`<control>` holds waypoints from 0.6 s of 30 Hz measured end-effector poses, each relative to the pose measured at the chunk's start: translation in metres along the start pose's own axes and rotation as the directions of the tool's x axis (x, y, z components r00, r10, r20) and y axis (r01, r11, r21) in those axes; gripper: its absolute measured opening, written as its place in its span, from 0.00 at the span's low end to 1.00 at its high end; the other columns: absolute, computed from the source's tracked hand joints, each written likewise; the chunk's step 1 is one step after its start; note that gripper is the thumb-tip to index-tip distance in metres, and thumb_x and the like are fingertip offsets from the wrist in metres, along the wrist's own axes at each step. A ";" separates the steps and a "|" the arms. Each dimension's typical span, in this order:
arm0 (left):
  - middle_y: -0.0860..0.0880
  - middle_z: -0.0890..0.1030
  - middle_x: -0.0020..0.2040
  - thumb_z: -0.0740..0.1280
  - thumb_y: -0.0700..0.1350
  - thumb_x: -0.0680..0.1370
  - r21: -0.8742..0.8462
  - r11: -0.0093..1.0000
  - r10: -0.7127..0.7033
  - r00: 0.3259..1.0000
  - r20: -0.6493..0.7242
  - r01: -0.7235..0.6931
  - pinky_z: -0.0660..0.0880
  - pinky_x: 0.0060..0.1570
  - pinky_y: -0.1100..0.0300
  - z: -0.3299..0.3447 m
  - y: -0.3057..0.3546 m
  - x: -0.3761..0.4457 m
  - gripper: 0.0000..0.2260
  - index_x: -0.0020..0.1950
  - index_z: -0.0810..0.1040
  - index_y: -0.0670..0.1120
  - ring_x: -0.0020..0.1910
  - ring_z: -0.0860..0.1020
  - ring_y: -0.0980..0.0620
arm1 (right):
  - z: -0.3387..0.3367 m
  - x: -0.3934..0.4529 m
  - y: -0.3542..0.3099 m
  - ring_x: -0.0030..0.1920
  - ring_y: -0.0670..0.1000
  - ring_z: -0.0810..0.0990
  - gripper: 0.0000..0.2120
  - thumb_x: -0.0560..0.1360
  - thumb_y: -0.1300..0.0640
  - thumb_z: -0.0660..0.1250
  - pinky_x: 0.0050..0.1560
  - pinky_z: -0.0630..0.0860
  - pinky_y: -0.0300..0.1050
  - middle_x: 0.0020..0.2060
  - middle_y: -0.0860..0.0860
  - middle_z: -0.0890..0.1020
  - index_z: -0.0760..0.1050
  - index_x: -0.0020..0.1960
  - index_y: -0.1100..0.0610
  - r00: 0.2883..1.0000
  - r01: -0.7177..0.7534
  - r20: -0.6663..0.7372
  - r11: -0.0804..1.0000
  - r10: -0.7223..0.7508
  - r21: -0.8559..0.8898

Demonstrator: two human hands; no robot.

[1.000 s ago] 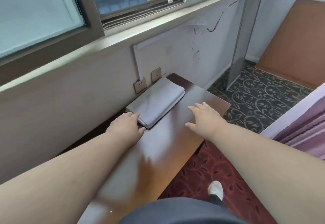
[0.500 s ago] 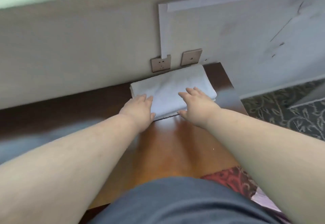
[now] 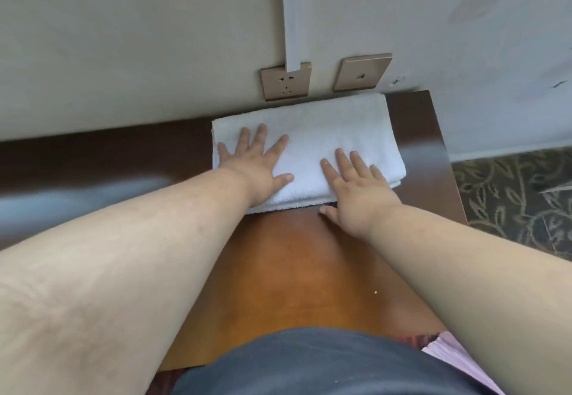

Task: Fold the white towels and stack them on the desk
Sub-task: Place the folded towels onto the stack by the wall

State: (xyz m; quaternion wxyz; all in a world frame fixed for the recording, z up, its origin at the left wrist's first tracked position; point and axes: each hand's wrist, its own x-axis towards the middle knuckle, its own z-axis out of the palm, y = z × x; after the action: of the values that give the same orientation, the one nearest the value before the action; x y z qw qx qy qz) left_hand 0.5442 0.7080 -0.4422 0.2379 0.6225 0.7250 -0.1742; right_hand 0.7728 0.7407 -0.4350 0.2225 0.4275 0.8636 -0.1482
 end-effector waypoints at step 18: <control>0.45 0.45 0.80 0.54 0.69 0.77 0.259 0.965 0.107 0.961 -0.256 -0.039 0.45 0.74 0.42 0.048 -0.013 -0.066 0.37 0.80 0.43 0.55 0.78 0.45 0.42 | -0.003 -0.008 0.044 0.78 0.59 0.50 0.43 0.69 0.32 0.69 0.74 0.55 0.58 0.79 0.52 0.48 0.54 0.76 0.44 0.916 -0.336 -0.072 0.853 0.395 0.399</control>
State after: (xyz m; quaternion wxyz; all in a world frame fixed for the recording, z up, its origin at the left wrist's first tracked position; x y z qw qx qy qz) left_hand 0.5446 0.6248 -0.4455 0.0631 0.6919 0.6989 -0.1700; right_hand 0.8117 0.7621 -0.4314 0.0936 0.6290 0.7354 -0.2340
